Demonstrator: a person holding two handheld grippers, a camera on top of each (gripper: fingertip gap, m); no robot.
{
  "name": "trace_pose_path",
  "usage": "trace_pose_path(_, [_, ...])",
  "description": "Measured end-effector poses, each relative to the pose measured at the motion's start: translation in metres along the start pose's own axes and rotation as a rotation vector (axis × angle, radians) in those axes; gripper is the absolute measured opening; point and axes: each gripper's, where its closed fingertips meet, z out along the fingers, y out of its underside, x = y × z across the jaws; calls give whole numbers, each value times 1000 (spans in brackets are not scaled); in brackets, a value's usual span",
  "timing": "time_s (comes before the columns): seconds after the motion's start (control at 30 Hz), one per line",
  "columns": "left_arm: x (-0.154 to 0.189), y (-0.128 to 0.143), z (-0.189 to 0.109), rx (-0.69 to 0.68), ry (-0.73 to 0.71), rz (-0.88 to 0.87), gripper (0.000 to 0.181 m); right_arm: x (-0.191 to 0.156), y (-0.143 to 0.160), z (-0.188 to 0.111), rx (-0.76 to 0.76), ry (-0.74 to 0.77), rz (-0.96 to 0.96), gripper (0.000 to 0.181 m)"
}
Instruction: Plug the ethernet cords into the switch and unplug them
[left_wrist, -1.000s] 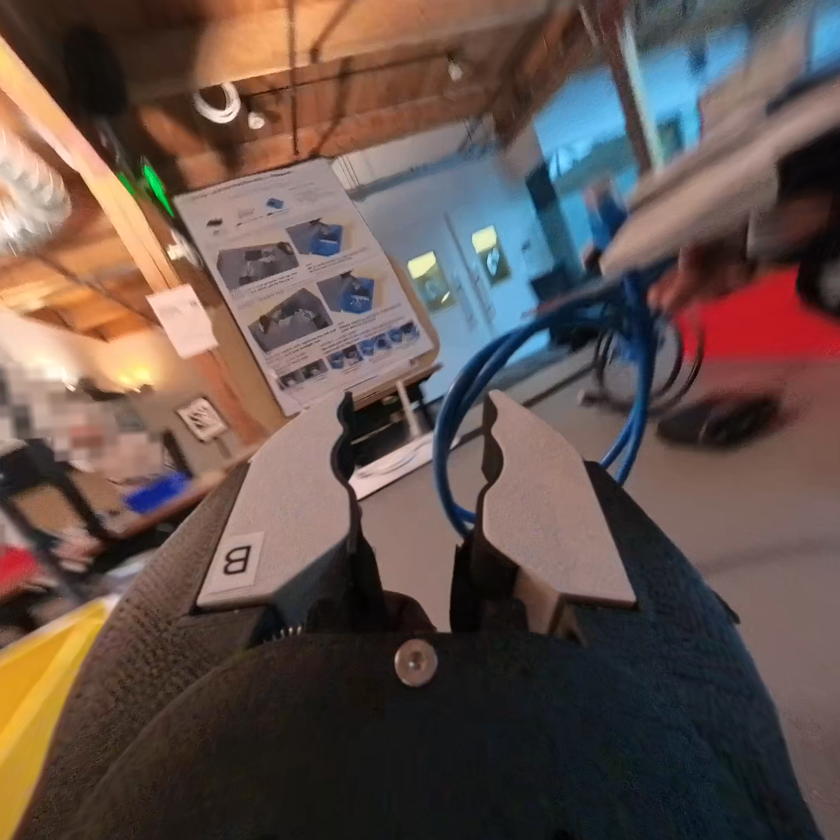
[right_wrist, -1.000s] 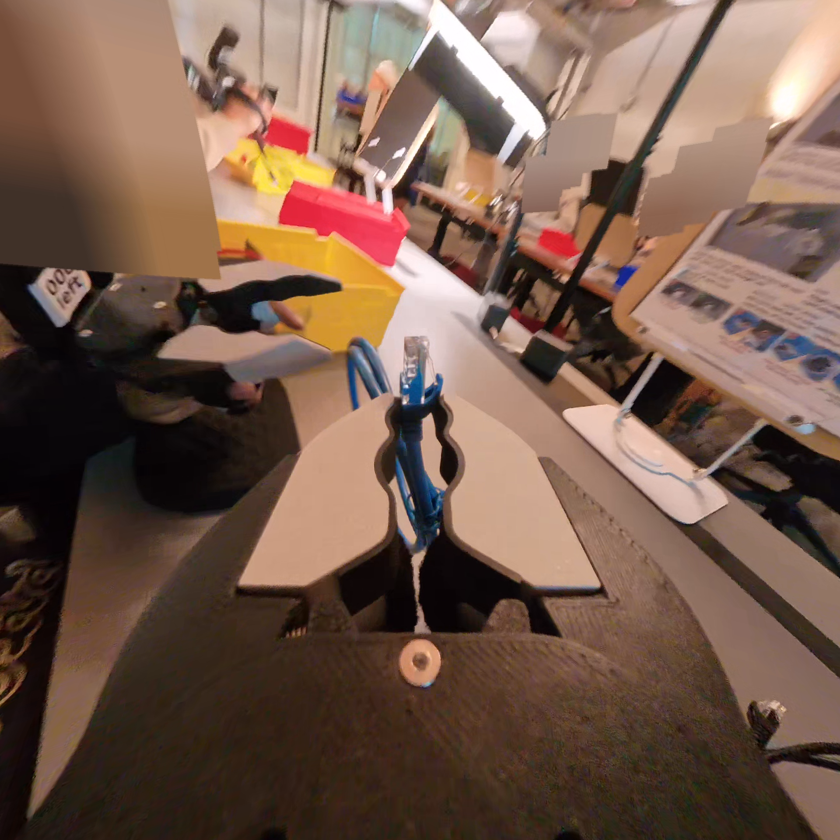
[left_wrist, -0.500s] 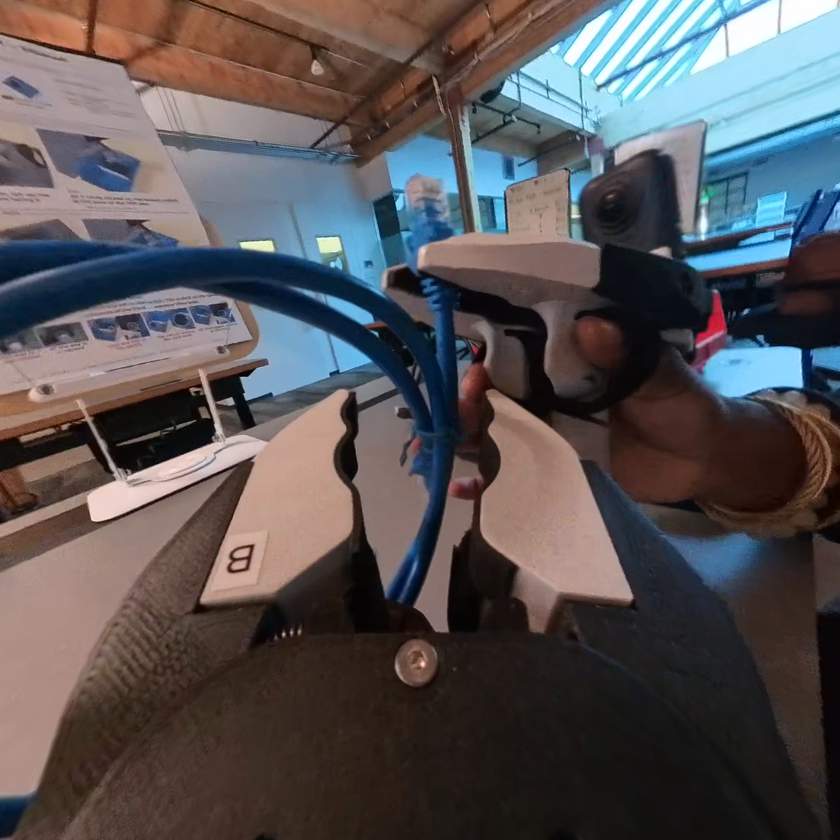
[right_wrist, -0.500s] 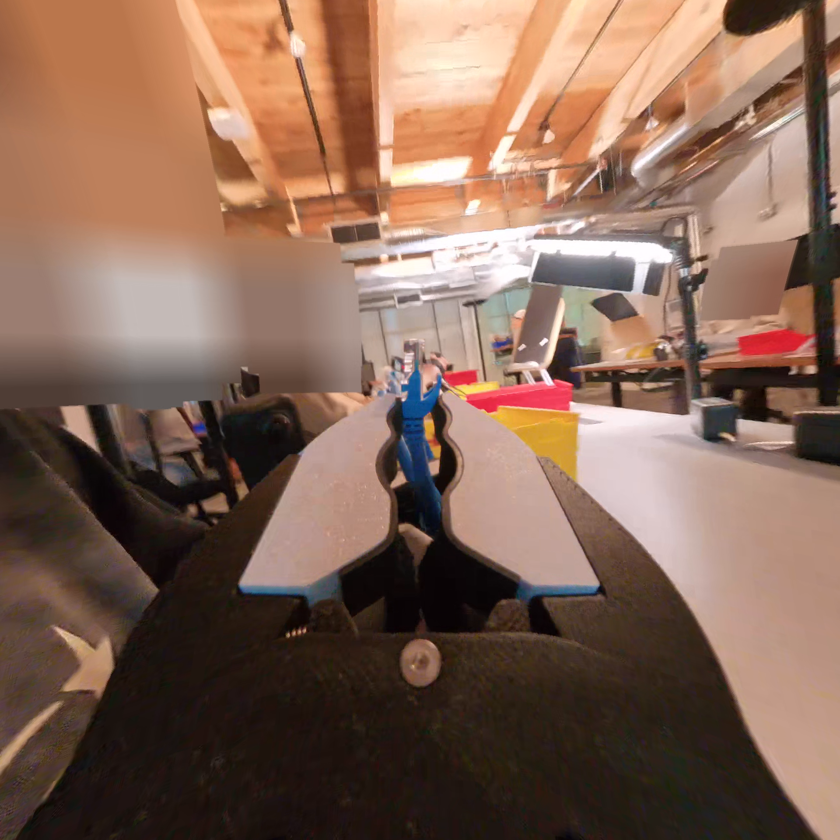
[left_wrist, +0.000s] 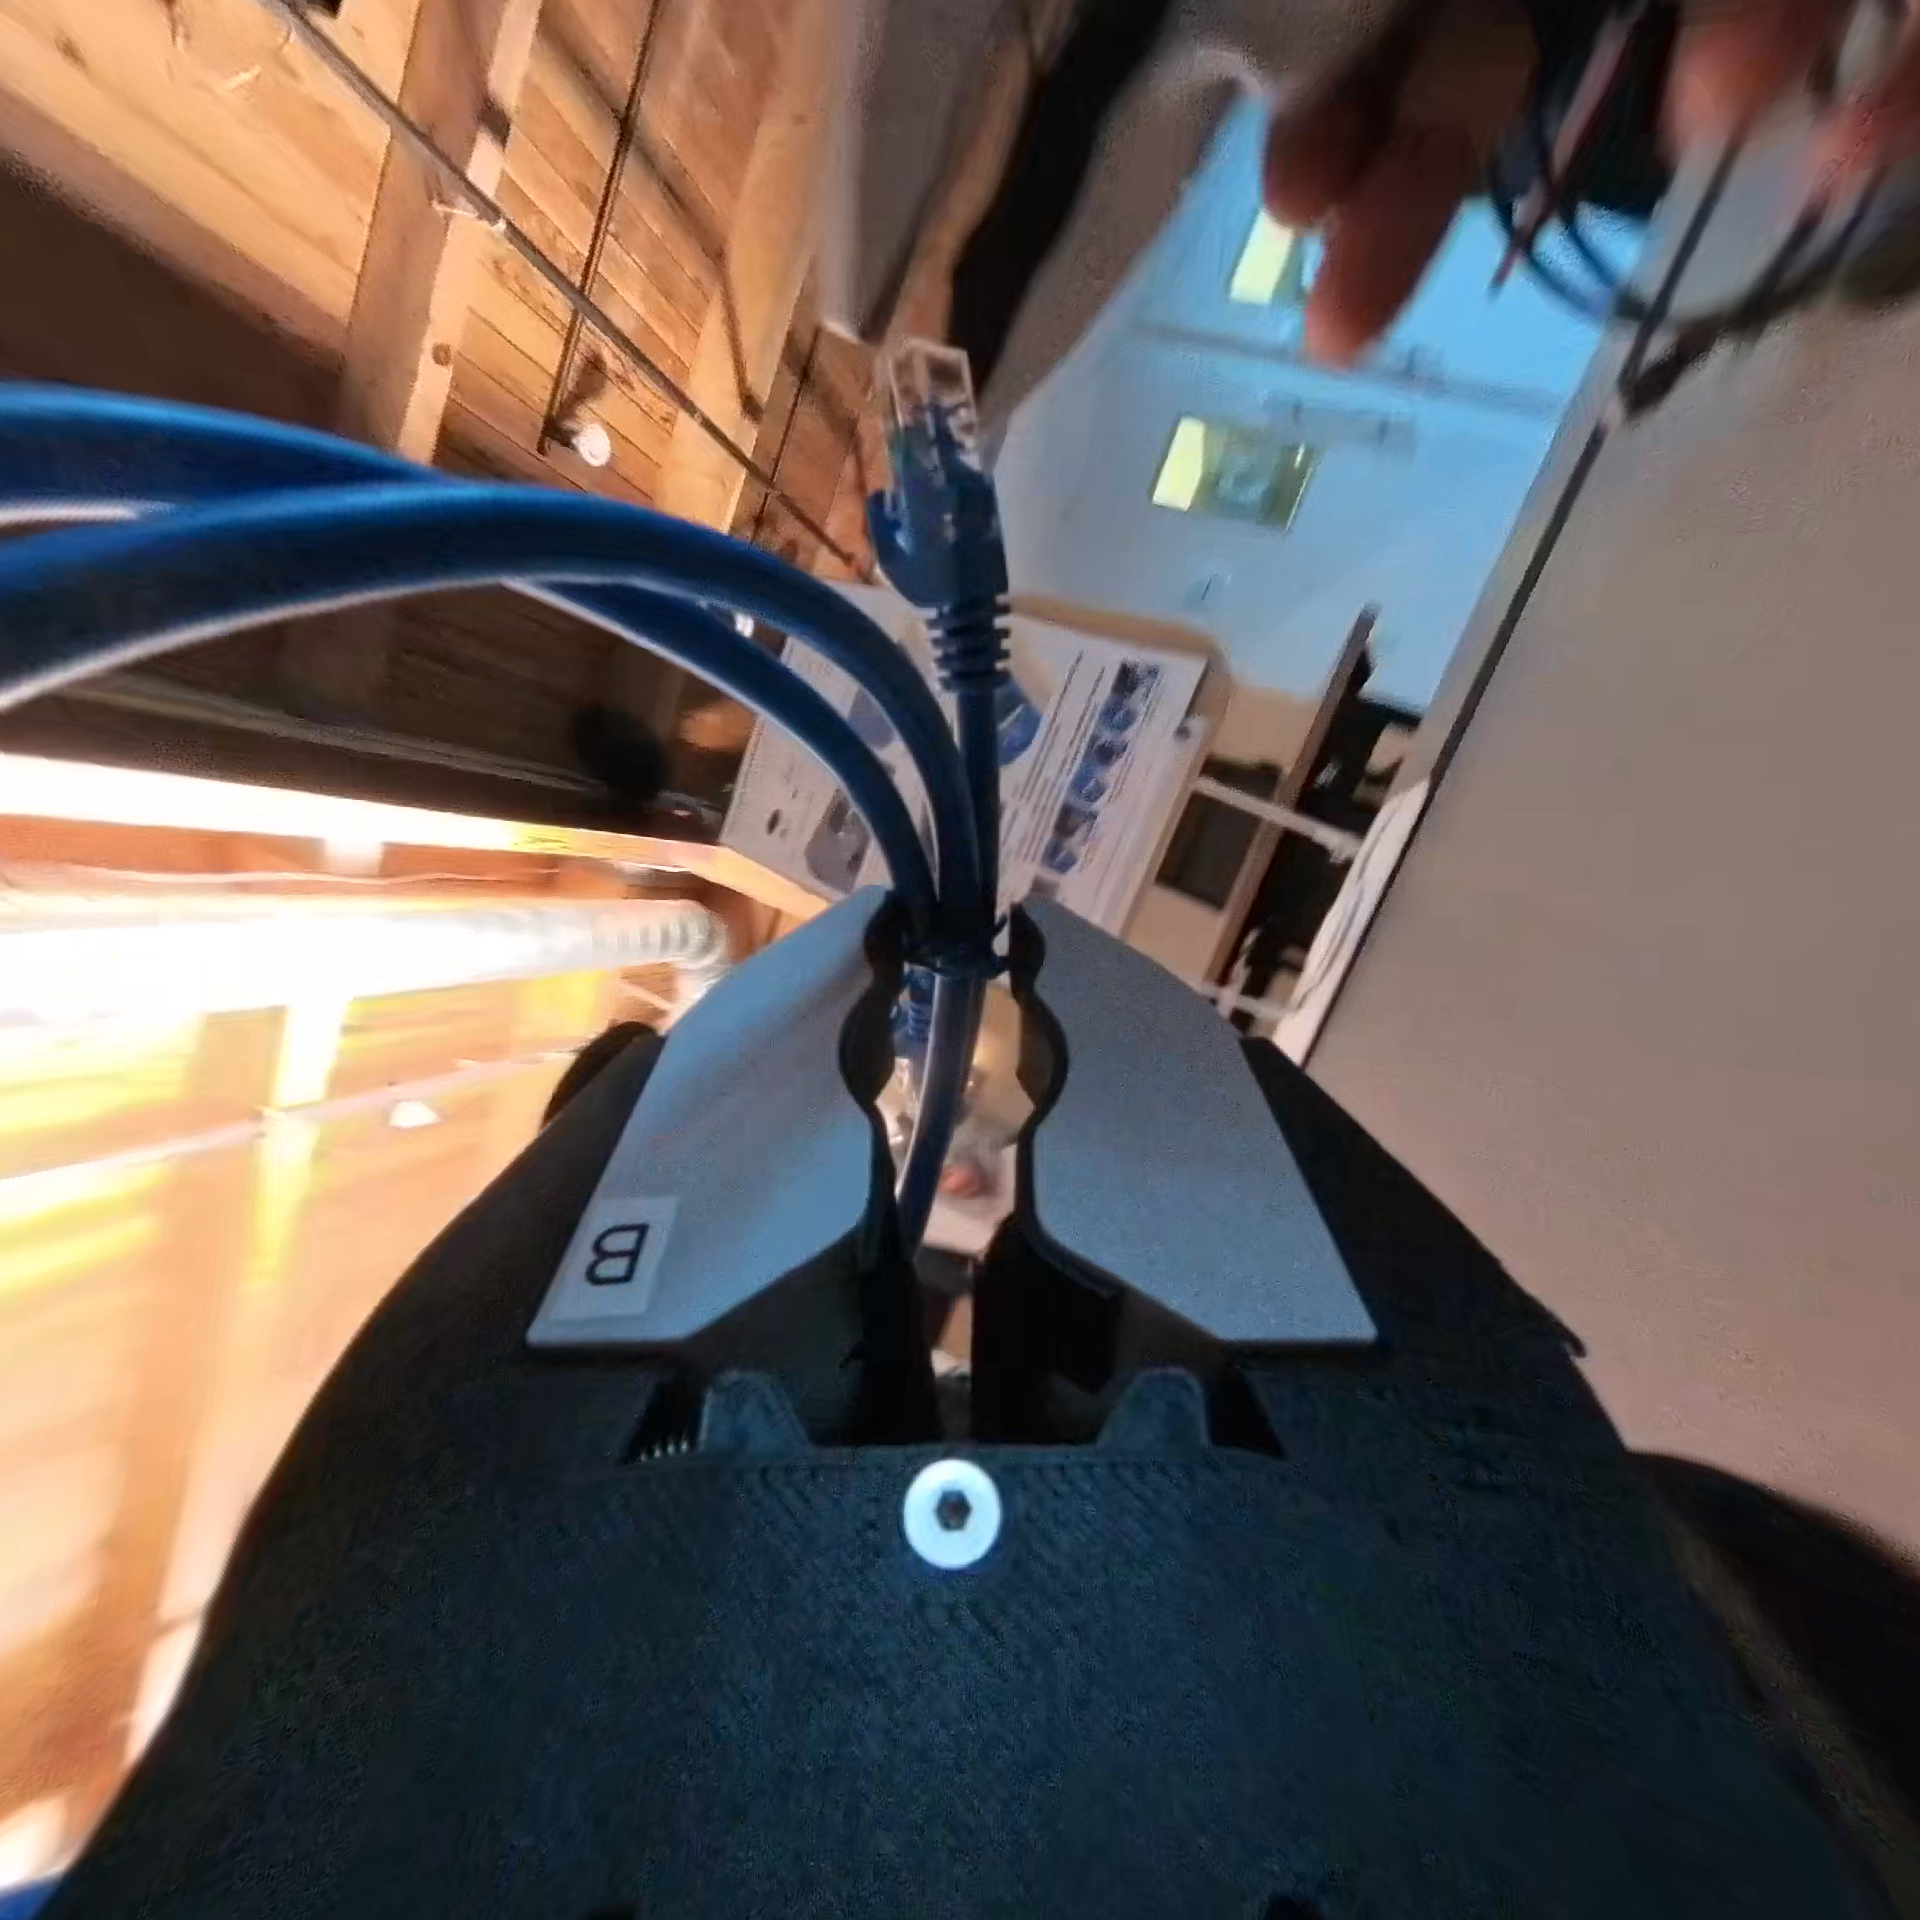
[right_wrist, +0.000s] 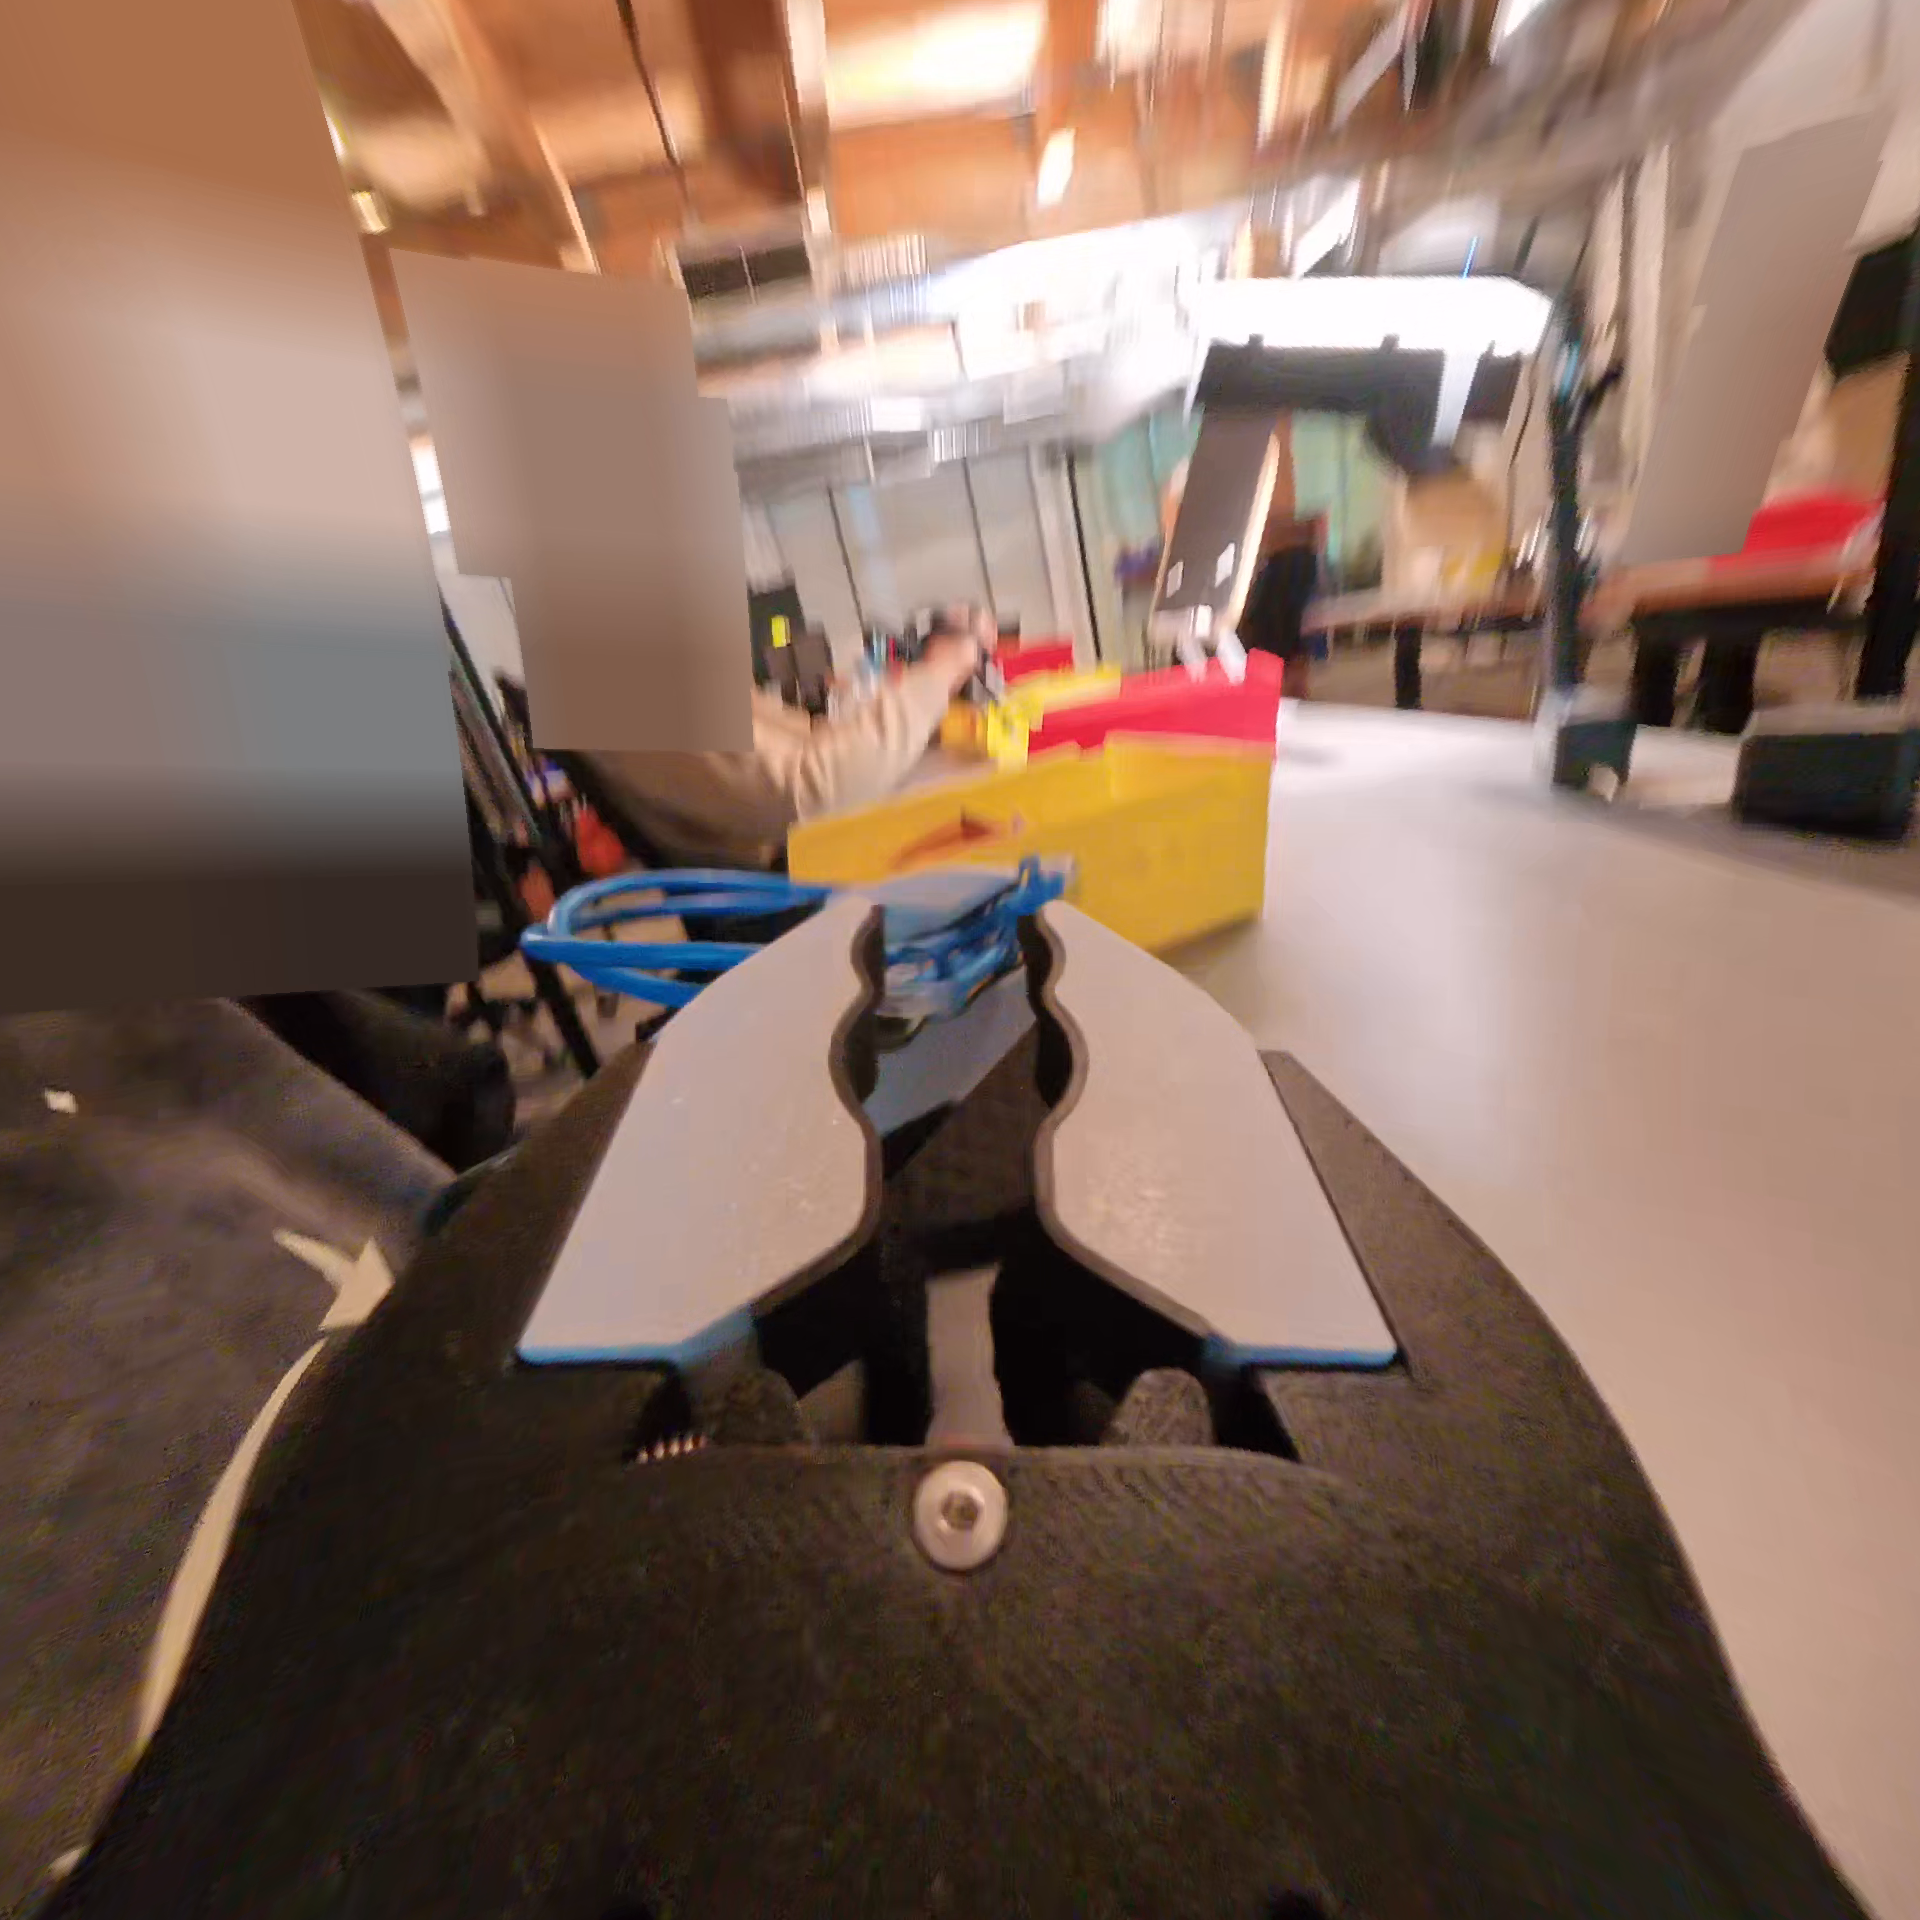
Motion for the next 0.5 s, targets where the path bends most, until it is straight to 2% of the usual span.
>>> trace_pose_path(0.1, [1,5,2,-49,-21,84,18,1,27,6,-279,92,28,43])
trace_pose_path(0.13, [0,5,2,-55,-30,92,18,4,32,8,-318,139,8,44])
trace_pose_path(0.23, [2,5,2,-59,-27,125,18,7,34,15,-292,225,-79,30])
trace_pose_path(0.3, [3,4,2,-52,-24,126,18,4,38,18,-309,226,-133,23])
trace_pose_path(0.33, [3,3,1,-48,-21,119,18,4,39,20,-315,227,-166,13])
trace_pose_path(0.4, [4,4,1,-45,-9,85,19,4,40,21,-323,230,-235,12])
trace_pose_path(0.5, [8,0,1,3,61,-71,20,4,33,18,-293,232,-261,11])
